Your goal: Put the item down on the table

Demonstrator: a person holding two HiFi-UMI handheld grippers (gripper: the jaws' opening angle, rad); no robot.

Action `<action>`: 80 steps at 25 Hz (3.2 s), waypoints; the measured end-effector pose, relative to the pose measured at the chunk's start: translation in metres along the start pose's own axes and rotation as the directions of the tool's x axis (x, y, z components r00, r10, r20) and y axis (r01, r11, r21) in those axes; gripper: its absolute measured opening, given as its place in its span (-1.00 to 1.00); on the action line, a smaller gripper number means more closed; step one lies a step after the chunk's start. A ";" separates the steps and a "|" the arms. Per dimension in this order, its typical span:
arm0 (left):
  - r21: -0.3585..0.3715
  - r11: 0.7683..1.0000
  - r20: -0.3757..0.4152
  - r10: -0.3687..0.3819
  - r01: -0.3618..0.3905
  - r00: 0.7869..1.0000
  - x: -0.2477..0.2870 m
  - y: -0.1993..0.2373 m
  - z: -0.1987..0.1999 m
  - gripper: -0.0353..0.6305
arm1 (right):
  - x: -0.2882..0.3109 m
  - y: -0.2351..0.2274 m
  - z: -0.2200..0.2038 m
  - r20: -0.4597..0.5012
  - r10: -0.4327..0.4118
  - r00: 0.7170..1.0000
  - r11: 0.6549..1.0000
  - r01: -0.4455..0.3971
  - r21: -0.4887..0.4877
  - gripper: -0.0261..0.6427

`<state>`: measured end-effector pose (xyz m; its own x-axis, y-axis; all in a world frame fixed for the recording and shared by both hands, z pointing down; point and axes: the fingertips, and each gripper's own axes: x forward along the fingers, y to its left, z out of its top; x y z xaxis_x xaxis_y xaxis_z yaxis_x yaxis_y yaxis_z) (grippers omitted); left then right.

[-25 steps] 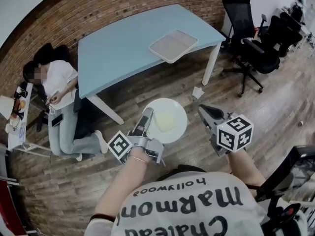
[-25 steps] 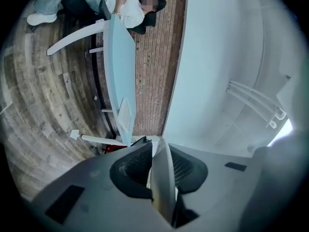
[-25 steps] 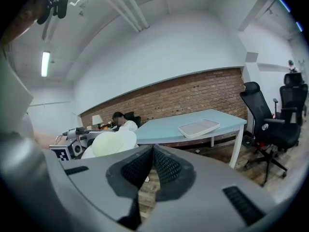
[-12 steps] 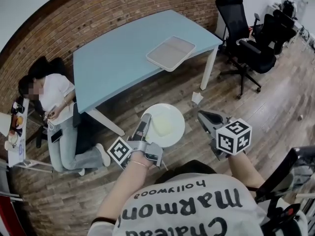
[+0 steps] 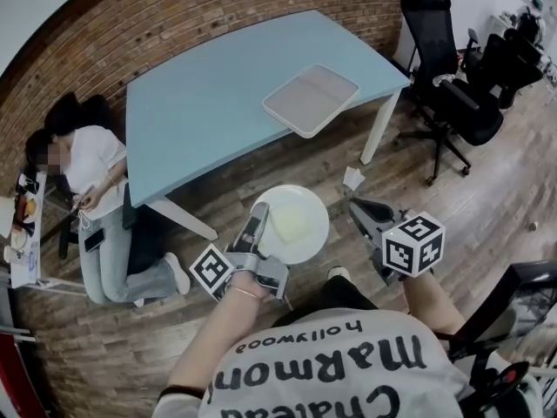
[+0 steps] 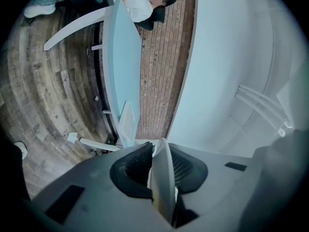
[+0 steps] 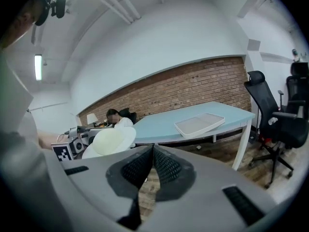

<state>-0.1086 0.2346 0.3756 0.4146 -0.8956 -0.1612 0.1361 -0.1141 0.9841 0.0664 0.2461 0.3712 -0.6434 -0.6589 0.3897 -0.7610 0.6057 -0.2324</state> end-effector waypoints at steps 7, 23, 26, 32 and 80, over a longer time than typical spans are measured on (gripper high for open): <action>-0.016 0.999 0.072 0.037 -0.036 0.997 0.058 0.023 0.011 -0.73 | 0.034 -0.060 0.016 -0.048 0.045 0.998 0.999 -0.044 0.016 -0.89; 0.000 1.000 0.190 0.028 -0.028 0.981 0.174 0.059 0.014 -0.73 | 0.071 -0.183 0.043 -0.078 0.118 0.990 0.993 -0.118 0.013 -0.89; 0.007 0.999 0.207 0.040 -0.042 0.978 0.178 0.061 0.020 -0.73 | 0.082 -0.187 0.038 -0.081 0.144 0.986 0.989 -0.140 0.044 -0.89; 0.021 0.999 0.216 0.044 -0.050 0.975 0.193 0.064 0.043 -0.73 | 0.113 -0.187 0.049 -0.072 0.173 0.982 0.985 -0.173 0.011 -0.89; -0.007 0.998 0.106 0.065 -0.065 0.992 0.322 0.087 0.237 -0.73 | 0.322 -0.257 0.171 -0.092 -0.049 0.995 0.999 0.050 0.007 -0.89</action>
<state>-0.1770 -0.1656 0.4266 0.3249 -0.9416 -0.0879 0.1151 -0.0529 0.9920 0.0409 -0.1979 0.4038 -0.5949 -0.6442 0.4807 -0.7929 0.5687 -0.2190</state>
